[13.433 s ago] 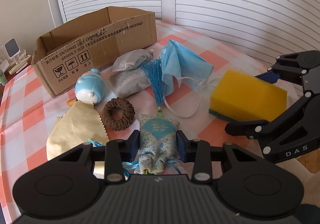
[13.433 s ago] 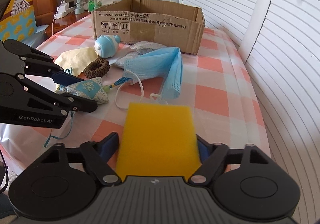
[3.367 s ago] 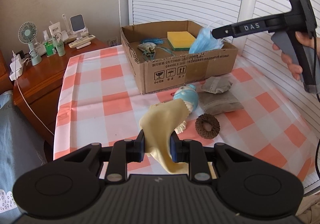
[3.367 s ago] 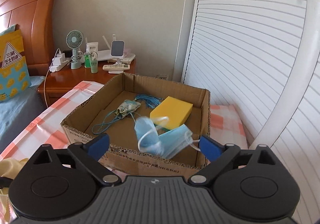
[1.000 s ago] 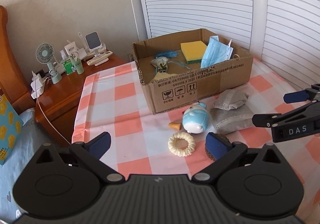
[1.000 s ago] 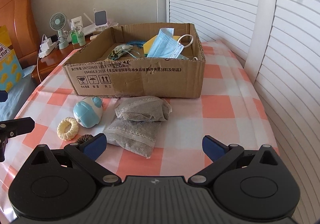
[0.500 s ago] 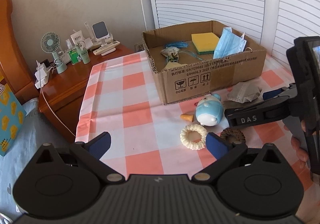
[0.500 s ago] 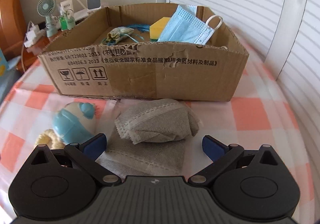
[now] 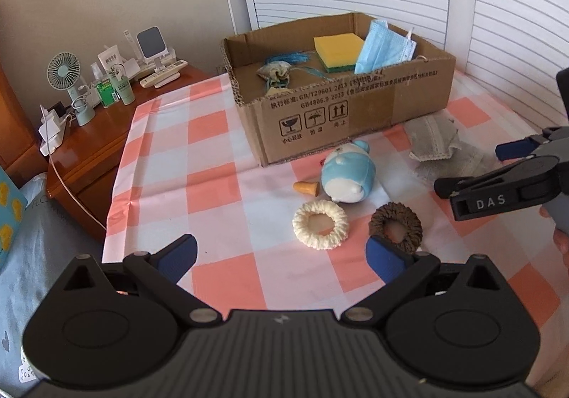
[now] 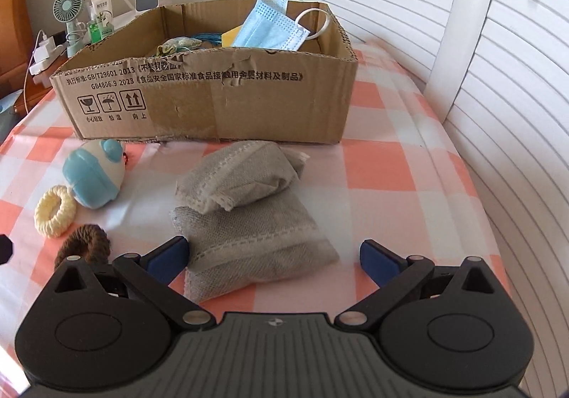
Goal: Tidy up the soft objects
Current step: 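Grasp the cream hair tie with the left tool while the right tool approaches the grey pouches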
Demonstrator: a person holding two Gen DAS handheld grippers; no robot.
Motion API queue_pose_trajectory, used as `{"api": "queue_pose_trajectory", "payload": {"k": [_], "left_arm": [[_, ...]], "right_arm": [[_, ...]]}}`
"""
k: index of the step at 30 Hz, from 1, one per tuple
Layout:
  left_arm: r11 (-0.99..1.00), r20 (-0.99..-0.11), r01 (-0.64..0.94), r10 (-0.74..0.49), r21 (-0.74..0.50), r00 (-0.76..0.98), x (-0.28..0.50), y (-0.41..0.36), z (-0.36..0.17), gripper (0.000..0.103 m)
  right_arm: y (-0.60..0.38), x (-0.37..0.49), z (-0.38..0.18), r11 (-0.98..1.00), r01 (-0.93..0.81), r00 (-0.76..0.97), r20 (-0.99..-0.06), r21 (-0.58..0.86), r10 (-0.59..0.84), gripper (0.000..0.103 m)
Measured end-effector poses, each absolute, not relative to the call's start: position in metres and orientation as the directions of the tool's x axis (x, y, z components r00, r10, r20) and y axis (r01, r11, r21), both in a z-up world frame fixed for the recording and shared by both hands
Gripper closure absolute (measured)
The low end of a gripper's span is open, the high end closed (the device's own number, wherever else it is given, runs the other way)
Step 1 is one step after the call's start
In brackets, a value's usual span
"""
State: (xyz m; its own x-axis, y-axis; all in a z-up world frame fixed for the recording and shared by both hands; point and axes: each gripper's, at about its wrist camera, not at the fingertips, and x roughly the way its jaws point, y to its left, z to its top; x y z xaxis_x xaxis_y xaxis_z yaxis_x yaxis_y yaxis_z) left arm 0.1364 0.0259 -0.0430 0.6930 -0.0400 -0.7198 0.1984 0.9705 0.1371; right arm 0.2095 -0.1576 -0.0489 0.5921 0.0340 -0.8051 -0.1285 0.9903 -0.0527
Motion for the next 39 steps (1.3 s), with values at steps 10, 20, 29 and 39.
{"api": "queue_pose_trajectory", "payload": {"k": [10,20,29,39], "left_arm": [[0.959,-0.791,0.267,-0.094,0.090,0.605,0.144,0.020,-0.078,0.000],[0.962,-0.800,0.274,-0.177,-0.017,0.573,0.155,0.037,-0.088,0.000],[0.960,-0.773,0.279,-0.189,-0.015,0.606,0.171,0.035,-0.091,0.000],[0.953,-0.741,0.304,-0.208,-0.005,0.639,0.176,0.025,-0.088,0.038]], "right_arm": [[-0.161,0.206,-0.050,0.989,-0.140,0.606,-0.794,-0.050,0.045,0.000],[-0.161,0.204,-0.050,0.989,-0.143,0.609,-0.791,-0.050,0.048,0.000],[-0.161,0.202,-0.050,0.988,-0.146,0.617,-0.785,-0.050,0.052,0.000],[-0.161,0.201,-0.051,0.988,-0.149,0.622,-0.781,-0.049,0.055,0.000]]}}
